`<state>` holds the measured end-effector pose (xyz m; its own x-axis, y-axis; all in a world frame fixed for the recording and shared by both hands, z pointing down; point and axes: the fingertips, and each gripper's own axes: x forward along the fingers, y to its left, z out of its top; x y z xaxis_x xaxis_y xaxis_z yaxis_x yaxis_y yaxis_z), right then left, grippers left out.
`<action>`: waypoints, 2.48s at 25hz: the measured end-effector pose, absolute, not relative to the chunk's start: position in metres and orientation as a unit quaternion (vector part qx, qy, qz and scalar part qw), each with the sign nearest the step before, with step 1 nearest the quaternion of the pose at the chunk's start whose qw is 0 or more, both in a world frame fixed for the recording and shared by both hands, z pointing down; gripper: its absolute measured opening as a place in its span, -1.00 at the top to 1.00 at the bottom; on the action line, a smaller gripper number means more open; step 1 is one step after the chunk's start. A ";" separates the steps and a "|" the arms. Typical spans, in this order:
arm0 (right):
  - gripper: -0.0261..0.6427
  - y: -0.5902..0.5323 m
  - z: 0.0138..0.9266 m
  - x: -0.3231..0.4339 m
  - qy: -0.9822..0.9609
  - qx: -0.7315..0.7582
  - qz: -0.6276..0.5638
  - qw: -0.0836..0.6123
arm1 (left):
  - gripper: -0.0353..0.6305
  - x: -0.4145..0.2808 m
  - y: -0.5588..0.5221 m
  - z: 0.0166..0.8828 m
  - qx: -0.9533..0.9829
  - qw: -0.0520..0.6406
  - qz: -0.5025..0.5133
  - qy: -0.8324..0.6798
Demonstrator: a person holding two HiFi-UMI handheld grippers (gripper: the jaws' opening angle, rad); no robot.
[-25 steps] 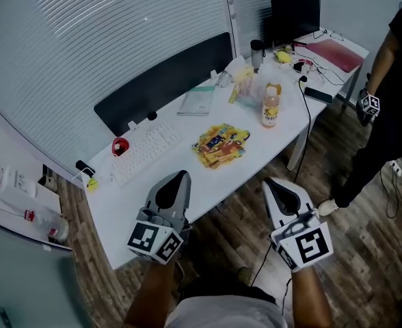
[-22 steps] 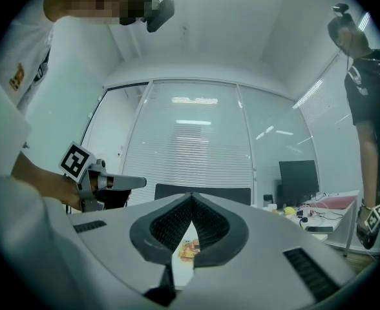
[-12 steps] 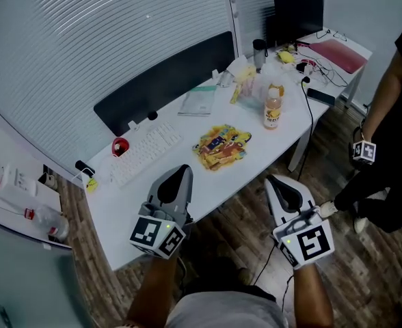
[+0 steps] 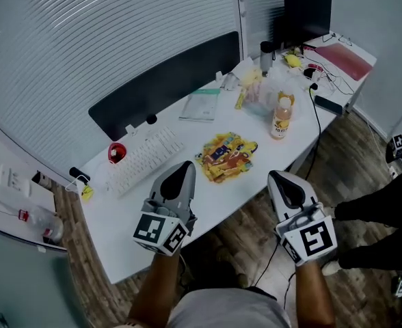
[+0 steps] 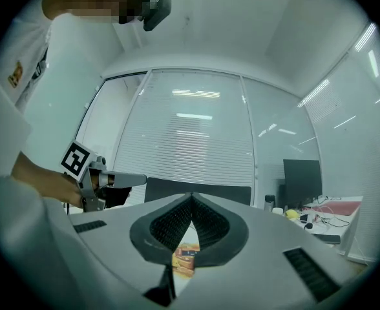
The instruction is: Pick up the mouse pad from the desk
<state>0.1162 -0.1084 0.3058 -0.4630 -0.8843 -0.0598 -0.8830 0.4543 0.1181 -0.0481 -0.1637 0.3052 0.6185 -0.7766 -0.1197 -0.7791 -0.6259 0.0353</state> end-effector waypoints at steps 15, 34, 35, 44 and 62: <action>0.89 -0.210 0.339 0.096 -0.841 0.538 -0.038 0.049 | 0.85 -0.059 -0.262 0.343 -0.912 -0.002 0.028 0.409; 0.89 -0.268 0.386 0.101 -0.837 0.538 0.002 0.102 | 0.84 -0.047 -0.317 0.408 -0.914 -0.065 -0.049 0.398; 0.89 -0.272 0.392 0.101 -0.839 0.533 0.008 0.110 | 0.84 -0.045 -0.319 0.414 -0.912 -0.073 -0.058 0.399; 0.88 -0.297 0.448 0.109 -0.844 0.506 0.070 0.163 | 0.45 -0.039 -0.326 0.462 -0.888 -0.135 -0.133 0.420; 0.06 -0.329 0.551 0.131 -0.814 0.469 0.173 0.297 | -0.14 -0.044 -0.326 0.557 -0.825 -0.238 -0.261 0.441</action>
<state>0.1309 -0.3290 0.5506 -0.3838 -0.6603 0.6455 -0.8660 0.5001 -0.0034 -0.0435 -0.3262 0.5572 0.4759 -0.6029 0.6403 -0.8515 -0.4982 0.1638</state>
